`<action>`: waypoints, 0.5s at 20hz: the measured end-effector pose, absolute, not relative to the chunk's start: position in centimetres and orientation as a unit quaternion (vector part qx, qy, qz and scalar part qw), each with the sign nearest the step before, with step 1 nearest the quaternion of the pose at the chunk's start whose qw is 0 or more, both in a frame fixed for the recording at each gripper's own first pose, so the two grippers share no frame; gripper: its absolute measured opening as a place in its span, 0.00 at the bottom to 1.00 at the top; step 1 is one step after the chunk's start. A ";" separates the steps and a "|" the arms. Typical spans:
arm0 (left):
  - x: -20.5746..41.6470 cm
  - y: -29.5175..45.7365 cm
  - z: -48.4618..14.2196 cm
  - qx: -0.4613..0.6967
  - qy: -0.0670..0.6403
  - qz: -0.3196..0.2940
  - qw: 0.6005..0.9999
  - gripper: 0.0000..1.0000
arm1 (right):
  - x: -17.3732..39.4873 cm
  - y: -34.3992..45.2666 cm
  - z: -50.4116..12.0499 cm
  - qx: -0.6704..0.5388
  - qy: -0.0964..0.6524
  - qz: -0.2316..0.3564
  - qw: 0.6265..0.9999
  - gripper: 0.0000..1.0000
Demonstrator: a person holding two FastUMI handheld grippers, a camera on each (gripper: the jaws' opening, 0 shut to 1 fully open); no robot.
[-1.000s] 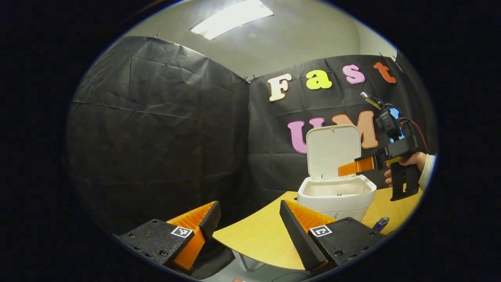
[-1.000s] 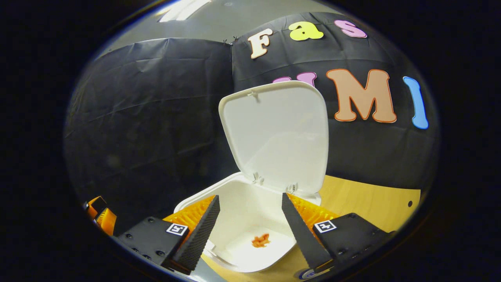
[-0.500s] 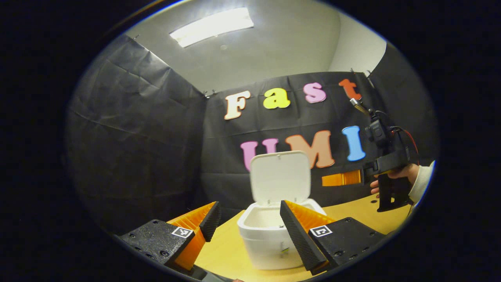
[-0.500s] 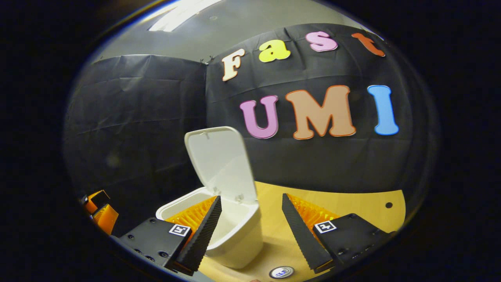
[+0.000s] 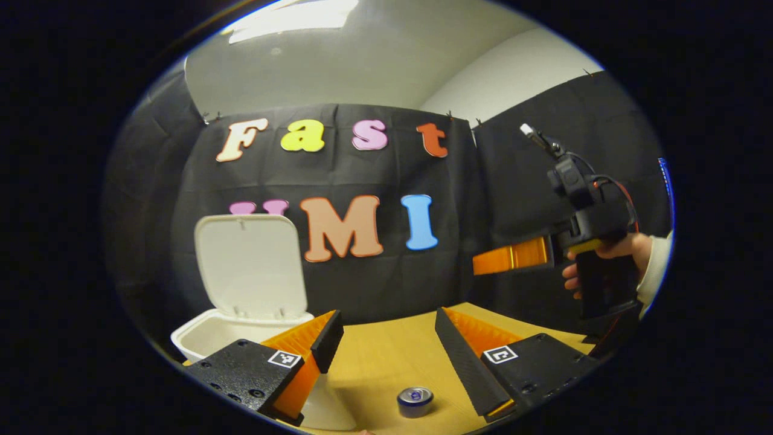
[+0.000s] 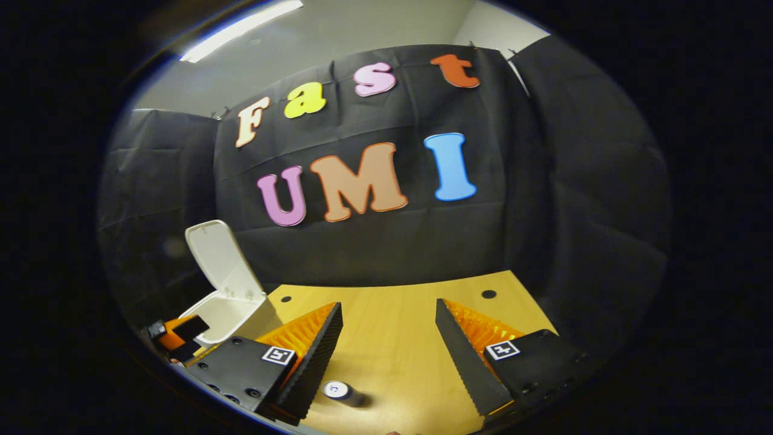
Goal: Press the lid of the desktop garbage bin to open it, pick up the crumpled paper on the desktop and throw it into the bin, then pick up the pop can on the desktop and drop it into the bin, and finally close the garbage bin lid.
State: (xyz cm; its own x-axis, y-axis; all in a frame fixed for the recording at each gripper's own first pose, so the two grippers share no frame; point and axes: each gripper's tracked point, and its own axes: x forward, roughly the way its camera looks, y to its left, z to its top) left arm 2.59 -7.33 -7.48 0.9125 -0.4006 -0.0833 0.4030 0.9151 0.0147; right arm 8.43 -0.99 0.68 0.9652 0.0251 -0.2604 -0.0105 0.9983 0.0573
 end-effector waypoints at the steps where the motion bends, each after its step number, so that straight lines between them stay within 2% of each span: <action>1: 2.6 -8.2 -8.9 0.020 0.046 -0.215 0.975 0.93 | 7.7 -2.3 0.6 0.028 0.130 -0.009 0.991 0.98; 4: 2.9 -9.8 -13.6 0.030 0.072 -0.229 0.970 0.93 | 5.5 -5.0 -0.3 0.033 0.142 -0.051 0.988 0.98; 10: 3.6 -10.4 -23.5 0.015 0.150 -0.215 0.965 0.94 | 2.4 -5.1 -2.4 0.055 0.151 -0.079 0.984 0.98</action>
